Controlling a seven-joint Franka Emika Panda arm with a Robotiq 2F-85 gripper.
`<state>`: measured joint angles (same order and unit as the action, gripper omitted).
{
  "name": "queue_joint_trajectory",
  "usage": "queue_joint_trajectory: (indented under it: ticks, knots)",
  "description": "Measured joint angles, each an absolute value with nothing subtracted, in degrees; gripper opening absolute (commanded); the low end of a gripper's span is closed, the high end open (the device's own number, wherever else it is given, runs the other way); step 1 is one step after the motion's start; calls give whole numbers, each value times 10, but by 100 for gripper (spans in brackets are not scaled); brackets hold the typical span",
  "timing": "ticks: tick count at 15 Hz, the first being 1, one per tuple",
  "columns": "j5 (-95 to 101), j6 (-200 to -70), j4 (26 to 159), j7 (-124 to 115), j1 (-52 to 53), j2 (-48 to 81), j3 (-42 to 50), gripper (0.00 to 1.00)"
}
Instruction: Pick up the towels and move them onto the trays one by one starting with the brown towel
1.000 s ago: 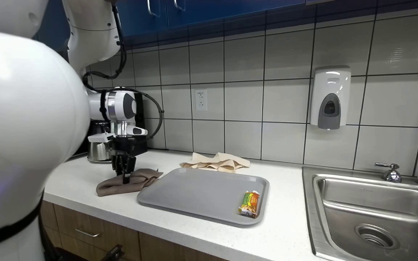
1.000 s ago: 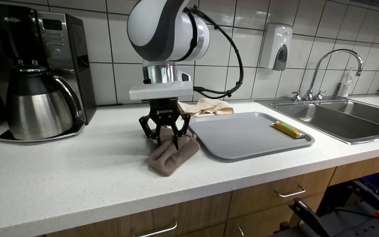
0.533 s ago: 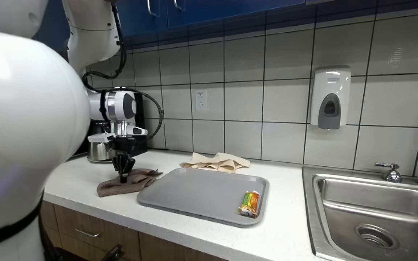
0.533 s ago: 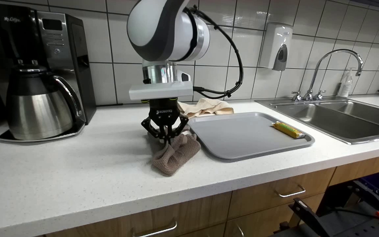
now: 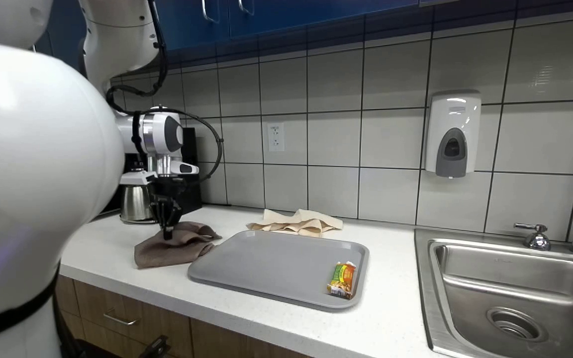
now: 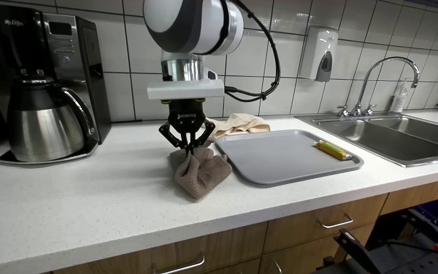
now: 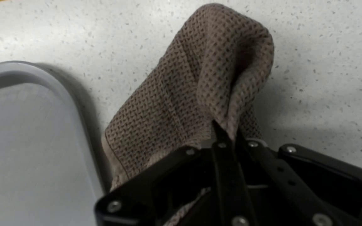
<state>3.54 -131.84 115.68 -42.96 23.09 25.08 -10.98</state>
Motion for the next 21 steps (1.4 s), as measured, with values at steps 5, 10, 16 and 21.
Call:
queue_joint_trajectory:
  ticks: [5, 10, 16, 21]
  knots:
    - [35, -1318, 1176, -417, 231, 184, -114, 1]
    - [35, -1317, 1200, -410, 231, 119, -114, 1]
    - [35, -1317, 1235, -410, 218, 53, -114, 1]
    - [37, -1317, 1271, -410, 188, 4, -113, 1]
